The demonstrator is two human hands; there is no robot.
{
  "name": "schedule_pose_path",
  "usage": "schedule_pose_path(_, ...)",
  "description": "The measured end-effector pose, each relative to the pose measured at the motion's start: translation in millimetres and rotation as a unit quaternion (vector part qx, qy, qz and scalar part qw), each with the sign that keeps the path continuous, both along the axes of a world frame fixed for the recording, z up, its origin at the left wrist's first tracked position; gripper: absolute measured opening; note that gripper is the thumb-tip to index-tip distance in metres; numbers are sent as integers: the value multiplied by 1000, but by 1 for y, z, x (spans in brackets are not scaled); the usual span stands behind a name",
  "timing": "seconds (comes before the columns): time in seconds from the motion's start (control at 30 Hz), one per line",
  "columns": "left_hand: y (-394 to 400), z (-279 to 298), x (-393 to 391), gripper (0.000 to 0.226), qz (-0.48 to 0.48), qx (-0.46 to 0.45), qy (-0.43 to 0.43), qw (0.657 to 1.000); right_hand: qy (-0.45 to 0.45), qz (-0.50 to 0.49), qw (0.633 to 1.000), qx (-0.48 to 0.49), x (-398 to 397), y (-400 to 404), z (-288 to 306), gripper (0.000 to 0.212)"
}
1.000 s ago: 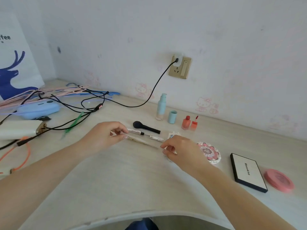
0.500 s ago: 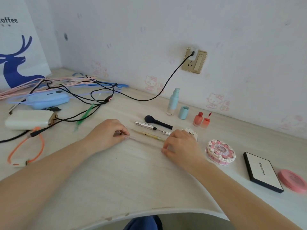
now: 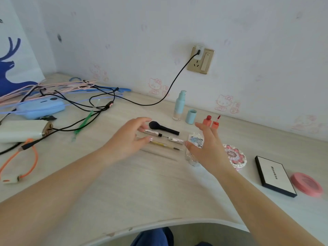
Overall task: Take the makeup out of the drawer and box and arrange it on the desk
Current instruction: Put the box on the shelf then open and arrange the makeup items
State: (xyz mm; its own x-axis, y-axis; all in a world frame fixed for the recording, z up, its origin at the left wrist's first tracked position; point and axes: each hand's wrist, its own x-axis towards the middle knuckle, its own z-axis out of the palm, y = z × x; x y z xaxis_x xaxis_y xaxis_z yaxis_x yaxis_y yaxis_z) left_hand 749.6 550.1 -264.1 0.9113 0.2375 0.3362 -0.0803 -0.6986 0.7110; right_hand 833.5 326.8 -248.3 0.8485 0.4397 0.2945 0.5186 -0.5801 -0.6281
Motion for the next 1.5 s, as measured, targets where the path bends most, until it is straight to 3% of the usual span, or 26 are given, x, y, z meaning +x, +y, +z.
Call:
schedule_pose_path(0.2,-79,21,30,47,-96,-263,92,956,119,-18,993,7,1,-8,-9,91)
schedule_pose_path(0.37,-109,27,44,47,-128,-407,146,893,122,-15,992,-27,1,-10,-19,95)
schedule_pose_path(0.53,-116,28,47,29,-120,-442,123,880,92,-23,994,-47,0,-6,-26,92)
schedule_pose_path(0.63,-118,26,50,38,-117,-460,128,871,67,-23,996,-60,0,-3,-30,79)
schedule_pose_path(0.77,-125,26,49,33,-140,-446,127,875,47,-29,997,-47,2,-5,-31,66)
schedule_pose_path(0.9,-124,25,46,11,-115,-469,99,870,76,-45,995,47,-2,-15,-22,59)
schedule_pose_path(0.97,-123,18,48,24,-73,-474,67,875,90,-40,988,120,-7,-21,-15,48)
schedule_pose_path(1.07,-130,12,49,43,-68,-534,76,839,127,-23,967,218,-18,-27,-3,37)
schedule_pose_path(1.23,-153,19,45,39,-181,-620,113,755,132,4,948,289,-28,-45,9,40)
schedule_pose_path(1.5,-196,26,56,36,-210,-644,101,728,120,-31,961,246,-17,-81,17,48)
